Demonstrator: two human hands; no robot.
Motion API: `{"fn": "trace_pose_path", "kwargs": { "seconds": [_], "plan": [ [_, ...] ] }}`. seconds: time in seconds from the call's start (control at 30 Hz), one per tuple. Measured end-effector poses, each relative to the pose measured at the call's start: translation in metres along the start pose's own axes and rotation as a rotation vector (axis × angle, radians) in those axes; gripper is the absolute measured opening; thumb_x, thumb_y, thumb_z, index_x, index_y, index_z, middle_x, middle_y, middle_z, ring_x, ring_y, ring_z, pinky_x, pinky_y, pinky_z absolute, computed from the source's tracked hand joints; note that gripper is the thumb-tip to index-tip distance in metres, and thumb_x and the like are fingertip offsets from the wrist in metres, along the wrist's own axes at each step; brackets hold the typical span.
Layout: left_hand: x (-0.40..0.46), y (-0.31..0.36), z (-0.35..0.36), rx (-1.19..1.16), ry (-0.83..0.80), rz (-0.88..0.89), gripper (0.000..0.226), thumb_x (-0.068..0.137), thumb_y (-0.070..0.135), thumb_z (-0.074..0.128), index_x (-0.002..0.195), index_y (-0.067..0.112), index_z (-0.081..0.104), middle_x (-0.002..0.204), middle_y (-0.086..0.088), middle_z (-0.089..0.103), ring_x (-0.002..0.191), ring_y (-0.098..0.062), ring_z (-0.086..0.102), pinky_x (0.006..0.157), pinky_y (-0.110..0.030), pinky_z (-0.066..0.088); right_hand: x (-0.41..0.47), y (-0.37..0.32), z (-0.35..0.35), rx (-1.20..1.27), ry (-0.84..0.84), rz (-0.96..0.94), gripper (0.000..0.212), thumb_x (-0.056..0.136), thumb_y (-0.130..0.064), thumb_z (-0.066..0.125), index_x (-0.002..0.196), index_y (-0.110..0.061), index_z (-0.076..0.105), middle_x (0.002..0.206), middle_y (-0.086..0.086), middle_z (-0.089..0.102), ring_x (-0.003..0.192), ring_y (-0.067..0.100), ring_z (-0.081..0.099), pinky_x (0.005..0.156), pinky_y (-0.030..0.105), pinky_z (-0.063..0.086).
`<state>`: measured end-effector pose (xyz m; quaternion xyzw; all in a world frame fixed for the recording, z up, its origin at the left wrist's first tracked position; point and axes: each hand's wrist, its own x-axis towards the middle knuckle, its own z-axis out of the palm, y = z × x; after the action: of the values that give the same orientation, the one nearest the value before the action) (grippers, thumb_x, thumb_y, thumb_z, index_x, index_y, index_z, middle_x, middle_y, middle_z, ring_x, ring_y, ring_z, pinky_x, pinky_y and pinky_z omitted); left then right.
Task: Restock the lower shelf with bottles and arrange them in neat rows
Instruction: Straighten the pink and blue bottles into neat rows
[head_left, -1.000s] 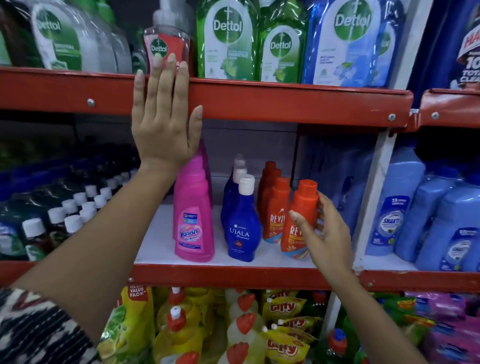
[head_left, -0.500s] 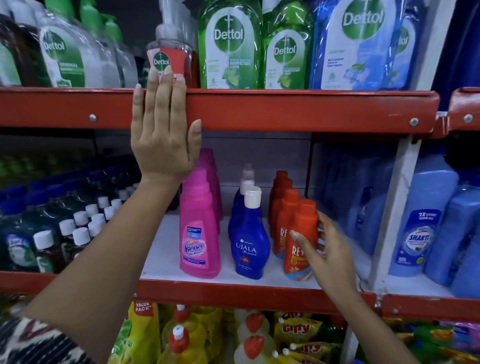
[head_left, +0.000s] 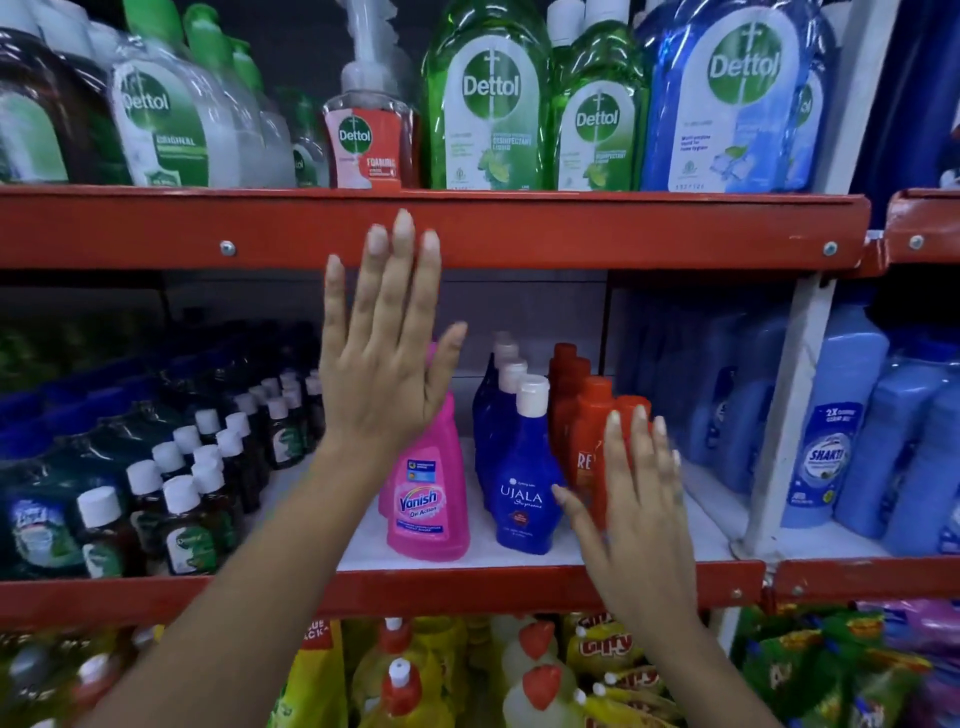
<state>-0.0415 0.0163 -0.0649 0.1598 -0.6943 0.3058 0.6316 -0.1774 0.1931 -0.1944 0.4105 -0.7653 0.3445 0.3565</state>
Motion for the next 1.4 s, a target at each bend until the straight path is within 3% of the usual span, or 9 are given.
{"fn": "trace_pose_path", "kwargs": {
  "seconds": [0.17, 0.37, 0.57, 0.73, 0.8, 0.9, 1.0, 1.2, 1.4],
  "plan": [
    [-0.083, 0.005, -0.007, -0.074, -0.175, 0.082, 0.058, 0.105, 0.041, 0.023, 0.152, 0.007, 0.016, 0.163, -0.008, -0.003, 0.15, -0.02, -0.003, 0.123, -0.045, 0.004, -0.018, -0.044, 0.019, 0.026, 0.04, -0.07, 0.073, 0.096, -0.046, 0.043, 0.154, -0.011, 0.017, 0.163, 0.012, 0.014, 0.152, 0.024, 0.004, 0.122, 0.04, 0.011],
    [-0.149, -0.002, -0.019, -0.28, -0.363, -0.036, 0.06, 0.101, 0.037, 0.034, 0.15, 0.004, 0.021, 0.158, -0.013, 0.022, 0.148, -0.025, 0.018, 0.119, -0.041, 0.021, -0.032, -0.088, 0.048, 0.224, 0.018, -0.068, 0.06, 0.099, -0.038, 0.04, 0.152, -0.016, 0.022, 0.158, 0.007, 0.03, 0.149, 0.02, 0.021, 0.12, 0.031, 0.021],
    [-0.157, -0.008, -0.021, -0.661, -0.549, -0.442, 0.059, 0.099, 0.05, 0.033, 0.148, 0.018, 0.029, 0.149, -0.002, 0.043, 0.134, -0.01, 0.04, 0.104, -0.028, 0.045, -0.02, -0.115, 0.059, 0.449, -0.067, 0.115, 0.05, 0.099, -0.033, 0.05, 0.146, -0.021, 0.036, 0.143, -0.002, 0.048, 0.13, 0.0, 0.04, 0.1, -0.004, 0.024],
    [-0.153, -0.006, -0.012, -1.037, -0.6, -0.759, 0.052, 0.096, 0.057, 0.044, 0.138, 0.027, 0.046, 0.127, 0.011, 0.06, 0.115, -0.005, 0.058, 0.093, -0.037, 0.054, -0.015, -0.117, 0.071, 0.641, -0.123, 0.272, 0.047, 0.095, -0.041, 0.053, 0.138, -0.024, 0.045, 0.128, -0.007, 0.062, 0.115, 0.002, 0.059, 0.094, 0.025, 0.053],
    [-0.148, -0.007, -0.011, -1.128, -0.589, -0.842, 0.042, 0.098, 0.048, 0.052, 0.132, 0.024, 0.053, 0.121, 0.01, 0.065, 0.11, -0.004, 0.062, 0.09, -0.029, 0.055, -0.014, -0.113, 0.072, 0.678, -0.145, 0.286, 0.044, 0.094, -0.04, 0.055, 0.135, -0.024, 0.048, 0.122, -0.008, 0.065, 0.111, 0.002, 0.062, 0.089, 0.031, 0.057],
    [-0.143, -0.009, -0.013, -1.203, -0.607, -0.913, 0.035, 0.094, 0.034, 0.057, 0.124, 0.018, 0.058, 0.114, 0.009, 0.067, 0.102, 0.004, 0.063, 0.078, -0.01, 0.051, -0.013, -0.109, 0.073, 0.703, -0.185, 0.285, 0.041, 0.094, -0.036, 0.058, 0.133, -0.026, 0.049, 0.119, -0.009, 0.066, 0.105, 0.0, 0.065, 0.084, 0.023, 0.058],
    [-0.144, -0.011, -0.013, -1.187, -0.602, -0.954, 0.04, 0.087, 0.04, 0.059, 0.119, 0.015, 0.058, 0.109, 0.01, 0.067, 0.099, 0.009, 0.061, 0.076, -0.009, 0.051, -0.013, -0.107, 0.073, 0.699, -0.218, 0.27, 0.041, 0.095, -0.036, 0.056, 0.134, -0.026, 0.047, 0.118, -0.009, 0.067, 0.103, -0.002, 0.066, 0.081, 0.016, 0.055],
    [-0.15, -0.012, -0.017, -1.144, -0.516, -1.027, 0.042, 0.085, 0.045, 0.065, 0.115, 0.017, 0.058, 0.109, 0.007, 0.068, 0.102, -0.004, 0.065, 0.083, -0.04, 0.059, -0.009, -0.105, 0.072, 0.796, -0.324, 0.246, 0.041, 0.095, -0.032, 0.054, 0.135, -0.023, 0.046, 0.118, -0.013, 0.066, 0.104, -0.003, 0.066, 0.083, 0.018, 0.056],
    [-0.151, -0.011, -0.019, -1.076, -0.485, -1.051, 0.047, 0.082, 0.052, 0.066, 0.114, 0.018, 0.06, 0.108, 0.007, 0.068, 0.102, -0.005, 0.065, 0.084, -0.044, 0.059, -0.008, -0.102, 0.07, 0.84, -0.384, 0.237, 0.042, 0.095, -0.024, 0.057, 0.134, -0.024, 0.044, 0.116, -0.016, 0.064, 0.103, -0.007, 0.065, 0.079, 0.01, 0.052]
  ]
}}
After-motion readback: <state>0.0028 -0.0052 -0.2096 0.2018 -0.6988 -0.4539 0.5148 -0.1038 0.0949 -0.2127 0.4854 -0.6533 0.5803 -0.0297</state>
